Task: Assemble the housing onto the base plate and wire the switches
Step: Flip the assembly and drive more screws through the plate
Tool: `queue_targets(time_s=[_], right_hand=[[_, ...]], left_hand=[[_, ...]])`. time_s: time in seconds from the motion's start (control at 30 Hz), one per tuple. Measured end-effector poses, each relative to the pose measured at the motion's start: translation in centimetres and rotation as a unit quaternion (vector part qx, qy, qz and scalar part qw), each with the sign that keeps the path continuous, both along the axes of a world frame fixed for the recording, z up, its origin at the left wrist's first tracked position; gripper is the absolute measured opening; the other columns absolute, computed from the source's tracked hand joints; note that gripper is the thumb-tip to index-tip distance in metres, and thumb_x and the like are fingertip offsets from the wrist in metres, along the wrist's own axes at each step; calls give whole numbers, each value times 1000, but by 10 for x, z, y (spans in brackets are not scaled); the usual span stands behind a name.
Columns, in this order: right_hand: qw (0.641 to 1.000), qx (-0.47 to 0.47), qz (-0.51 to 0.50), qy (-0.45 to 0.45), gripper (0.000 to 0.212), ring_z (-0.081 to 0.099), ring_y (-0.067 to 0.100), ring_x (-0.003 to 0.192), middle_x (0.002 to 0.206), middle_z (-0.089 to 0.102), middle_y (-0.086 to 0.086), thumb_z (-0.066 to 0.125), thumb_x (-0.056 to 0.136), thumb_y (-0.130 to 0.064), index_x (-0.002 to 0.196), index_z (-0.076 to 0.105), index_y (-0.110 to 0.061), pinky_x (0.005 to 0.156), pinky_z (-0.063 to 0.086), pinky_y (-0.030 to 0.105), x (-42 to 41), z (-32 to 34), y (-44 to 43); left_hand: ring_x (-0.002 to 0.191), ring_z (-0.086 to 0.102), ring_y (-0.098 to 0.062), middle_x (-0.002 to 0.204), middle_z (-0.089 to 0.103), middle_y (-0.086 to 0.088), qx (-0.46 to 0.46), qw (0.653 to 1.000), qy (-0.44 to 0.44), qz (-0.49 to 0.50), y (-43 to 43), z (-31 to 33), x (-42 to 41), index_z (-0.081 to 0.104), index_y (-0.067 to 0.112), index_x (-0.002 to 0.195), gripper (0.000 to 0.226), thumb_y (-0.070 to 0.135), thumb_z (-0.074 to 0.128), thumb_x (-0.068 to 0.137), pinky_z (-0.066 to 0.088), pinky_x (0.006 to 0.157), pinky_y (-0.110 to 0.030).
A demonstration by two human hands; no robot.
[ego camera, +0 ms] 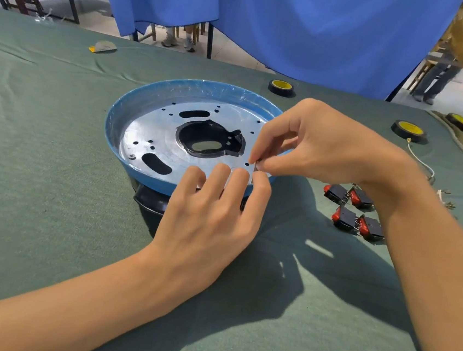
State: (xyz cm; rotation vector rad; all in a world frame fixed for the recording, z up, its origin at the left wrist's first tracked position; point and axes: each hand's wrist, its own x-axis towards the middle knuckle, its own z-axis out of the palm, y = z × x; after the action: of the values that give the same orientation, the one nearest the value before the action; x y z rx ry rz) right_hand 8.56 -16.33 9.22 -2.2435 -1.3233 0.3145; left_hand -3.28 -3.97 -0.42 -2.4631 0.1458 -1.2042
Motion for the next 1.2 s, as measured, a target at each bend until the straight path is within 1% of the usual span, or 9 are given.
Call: queue_targets(time_s=[0.13, 0.37, 0.43, 0.53, 0.7, 0.87, 1.0, 1.07, 1.2], right_hand=[[1000, -2, -4, 0, 14, 68, 6, 74, 74, 72, -10, 71, 80, -5, 84, 77, -17, 78, 55, 34, 1, -1, 0], [1000, 1, 0, -12, 14, 69, 8, 78, 76, 73, -8, 71, 80, -6, 84, 77, -18, 79, 54, 37, 2, 0, -1], [1000, 8, -3, -8, 16, 69, 9, 78, 76, 73, -8, 71, 79, -4, 84, 77, -18, 79, 53, 36, 3, 0, -2], [1000, 11, -5, 3, 17, 69, 7, 79, 78, 73, -9, 71, 80, -4, 84, 77, -19, 80, 53, 31, 4, 0, -2], [1000, -4, 2, 2, 17, 68, 8, 83, 80, 73, -11, 70, 80, -8, 85, 77, -22, 82, 53, 27, 5, -1, 0], [1000, -16, 9, -25, 17, 68, 5, 83, 79, 72, -16, 70, 81, -9, 85, 77, -24, 82, 53, 25, 1, 1, 2], [998, -25, 5, -53, 16, 67, 4, 82, 79, 72, -15, 71, 80, -10, 84, 77, -24, 82, 51, 23, -3, 3, 2], [998, -24, -5, -59, 17, 67, 4, 81, 78, 73, -13, 71, 79, -9, 83, 77, -24, 82, 51, 22, -4, 3, 2], [997, -27, -32, -70, 20, 67, 3, 79, 76, 72, -15, 72, 79, -7, 81, 77, -27, 77, 49, 14, -1, 4, -4]], left_hand=[[58, 48, -26, 67, 51, -5, -4, 1000, 11, -22, 0, 1, -1, 70, 3, 105, 29, -5, 51, 84, 37, 54, -35], [64, 57, -28, 73, 61, -3, -17, 993, 49, -104, 22, 4, -7, 66, 2, 121, 40, 11, 68, 82, 48, 66, -38], [67, 62, -27, 75, 65, -1, -53, 985, 82, -139, 34, 11, -4, 70, 7, 113, 31, 28, 65, 91, 50, 67, -39], [73, 67, -25, 78, 71, 0, -145, 969, 132, -153, 56, 30, 2, 75, 14, 98, 46, 54, 52, 95, 51, 68, -38], [108, 64, -21, 110, 71, 6, -162, 941, 266, -132, 96, 43, 8, 63, 23, 128, 82, 81, 25, 86, 46, 84, -39], [136, 43, -6, 142, 51, 22, -149, 912, 368, -102, 107, 45, 9, 40, 38, 145, 102, 98, 20, 66, 42, 105, -37], [129, 44, -3, 132, 52, 28, -131, 900, 404, -100, 103, 47, 12, 37, 46, 141, 98, 99, 10, 62, 44, 99, -35], [123, 45, -3, 124, 53, 25, -111, 900, 411, -89, 100, 47, 13, 34, 47, 139, 96, 97, 4, 63, 43, 95, -32], [113, 50, -13, 113, 55, 16, -100, 915, 387, -46, 83, 44, 12, 44, 38, 129, 98, 92, -3, 62, 42, 88, -34]])
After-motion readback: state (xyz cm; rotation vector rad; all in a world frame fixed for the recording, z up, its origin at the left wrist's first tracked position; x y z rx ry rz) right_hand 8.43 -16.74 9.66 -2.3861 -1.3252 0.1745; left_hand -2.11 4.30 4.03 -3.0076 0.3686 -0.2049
